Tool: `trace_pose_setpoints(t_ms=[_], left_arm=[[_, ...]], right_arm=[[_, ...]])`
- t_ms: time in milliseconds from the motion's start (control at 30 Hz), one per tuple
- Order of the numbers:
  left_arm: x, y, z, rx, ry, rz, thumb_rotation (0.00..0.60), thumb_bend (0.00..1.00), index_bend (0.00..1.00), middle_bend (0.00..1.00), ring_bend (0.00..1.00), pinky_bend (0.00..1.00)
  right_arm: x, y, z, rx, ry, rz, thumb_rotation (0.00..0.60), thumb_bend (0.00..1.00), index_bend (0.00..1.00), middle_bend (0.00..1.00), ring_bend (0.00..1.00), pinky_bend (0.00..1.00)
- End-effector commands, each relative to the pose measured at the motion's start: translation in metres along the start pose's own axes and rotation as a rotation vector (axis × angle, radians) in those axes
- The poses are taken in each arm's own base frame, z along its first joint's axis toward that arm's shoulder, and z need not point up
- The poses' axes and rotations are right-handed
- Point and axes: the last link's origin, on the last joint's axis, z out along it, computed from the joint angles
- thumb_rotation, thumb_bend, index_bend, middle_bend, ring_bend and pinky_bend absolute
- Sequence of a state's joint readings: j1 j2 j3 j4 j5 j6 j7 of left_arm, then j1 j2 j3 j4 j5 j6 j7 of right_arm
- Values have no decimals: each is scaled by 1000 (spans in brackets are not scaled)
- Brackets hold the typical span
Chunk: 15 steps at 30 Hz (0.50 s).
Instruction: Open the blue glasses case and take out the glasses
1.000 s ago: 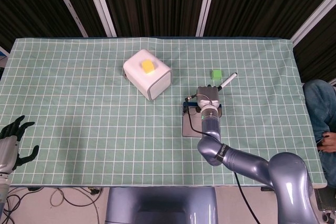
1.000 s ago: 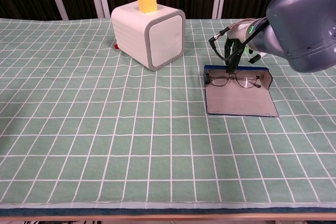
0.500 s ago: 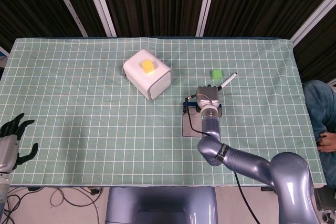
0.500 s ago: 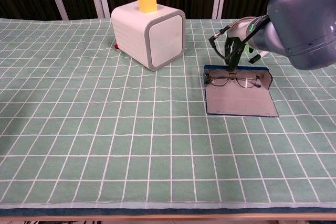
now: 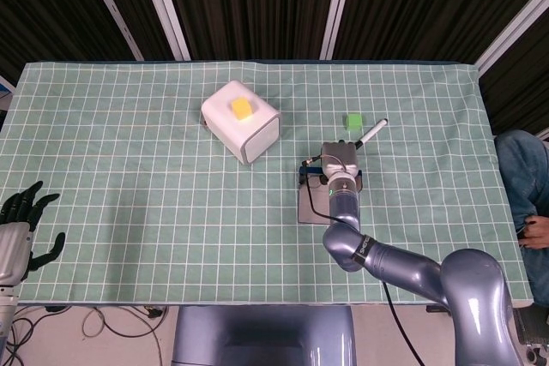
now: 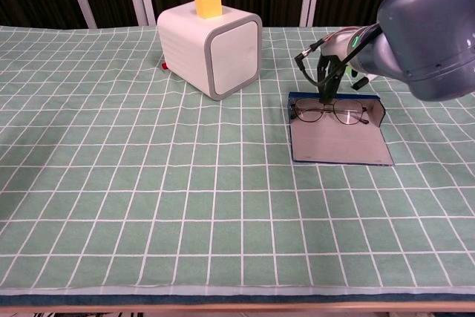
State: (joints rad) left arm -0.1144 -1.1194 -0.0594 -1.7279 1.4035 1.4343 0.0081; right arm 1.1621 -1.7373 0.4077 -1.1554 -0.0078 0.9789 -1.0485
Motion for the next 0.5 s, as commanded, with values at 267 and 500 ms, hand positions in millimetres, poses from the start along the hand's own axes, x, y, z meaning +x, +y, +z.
trace_pose_setpoints(t_ms=[267, 500], left_arm=[[-1, -1, 1, 9, -13, 4, 600, 380, 160, 0, 0, 0], [-1, -1, 0, 14, -16, 6, 600, 380, 160, 0, 0, 0]], right_arm=[[1, 3, 0, -9, 3, -3, 600, 400, 514, 464, 202, 212], [2, 3, 0, -7, -2, -7, 600, 400, 514, 464, 202, 212]])
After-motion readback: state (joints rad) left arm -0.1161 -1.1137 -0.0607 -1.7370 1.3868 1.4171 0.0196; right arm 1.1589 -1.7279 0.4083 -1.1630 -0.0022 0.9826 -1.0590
